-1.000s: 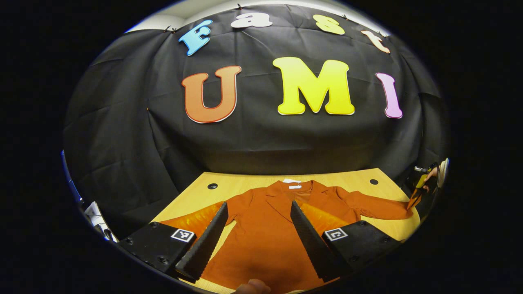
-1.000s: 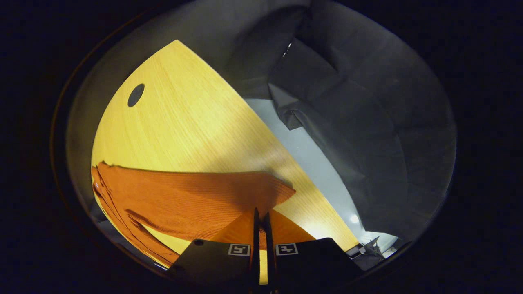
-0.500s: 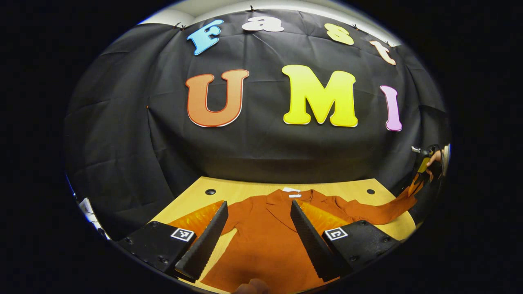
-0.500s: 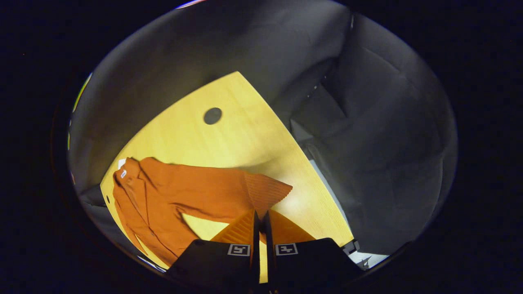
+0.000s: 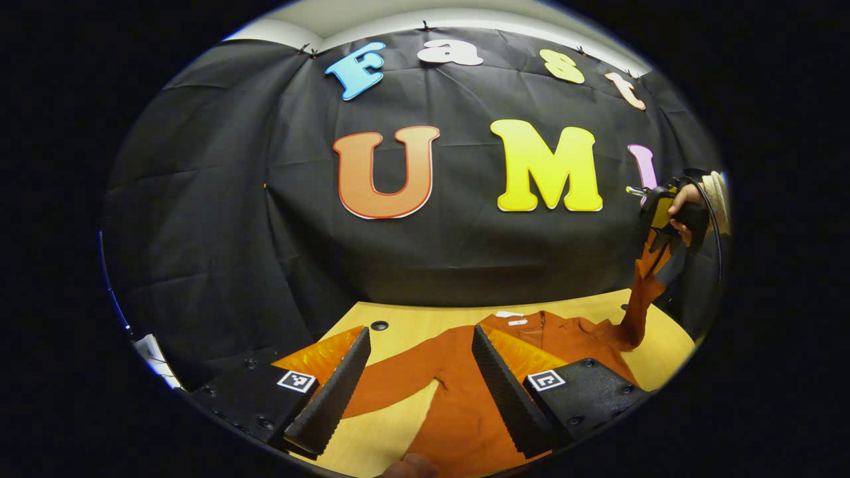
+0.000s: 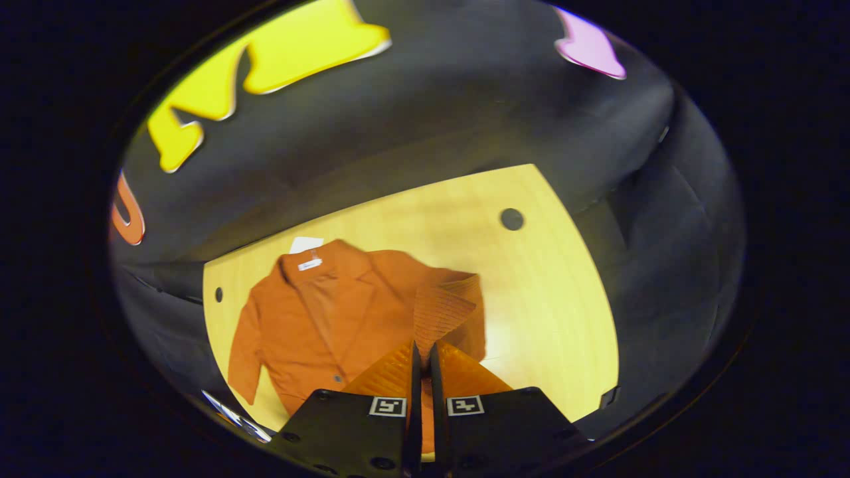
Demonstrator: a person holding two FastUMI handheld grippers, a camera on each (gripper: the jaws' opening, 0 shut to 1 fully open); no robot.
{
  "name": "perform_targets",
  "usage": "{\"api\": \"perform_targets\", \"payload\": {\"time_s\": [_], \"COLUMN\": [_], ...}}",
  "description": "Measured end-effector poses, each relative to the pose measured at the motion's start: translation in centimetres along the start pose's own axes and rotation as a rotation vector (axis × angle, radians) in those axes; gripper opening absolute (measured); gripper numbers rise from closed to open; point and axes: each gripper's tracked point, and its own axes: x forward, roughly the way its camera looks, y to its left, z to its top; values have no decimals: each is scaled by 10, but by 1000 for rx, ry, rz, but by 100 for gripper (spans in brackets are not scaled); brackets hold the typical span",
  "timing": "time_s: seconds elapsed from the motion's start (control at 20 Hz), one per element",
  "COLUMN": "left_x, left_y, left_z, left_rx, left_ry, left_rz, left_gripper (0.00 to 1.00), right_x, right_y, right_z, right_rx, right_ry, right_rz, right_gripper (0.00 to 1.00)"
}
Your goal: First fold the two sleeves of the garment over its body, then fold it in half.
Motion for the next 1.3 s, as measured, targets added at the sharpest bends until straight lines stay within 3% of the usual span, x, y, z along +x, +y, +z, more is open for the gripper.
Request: {"api": "perform_targets", "payload": {"time_s": [0.25,0.6,0.75,1.0,1.05,1.15,1.3], "left_x": [-5,-12,-21,-44,-49,-56,-57], "left_y": [48,86,97,122,132,145,161], "left_z": [-21,-39,-47,-73,-76,-80,-93], "left_rx": [-24,-67,-38,-9,-10,-27,-53], "left_ry": [12,47,52,113,121,126,153], "left_rz": [50,108,136,173,193,228,264], "left_gripper": [100,100,99,99,99,99,99], "right_x": [14,79,115,161,166,167,155], "right_y": [144,289,317,350,350,360,368], "right_z": [-23,-102,-128,-165,-164,-164,-153], "right_rx": [-130,-291,-339,-328,-319,-282,-249], "right_ry": [1,98,117,188,186,173,140], "right_rz": [119,139,85,82,70,105,148], "right_gripper": [8,8,8,9,14,14,25]}}
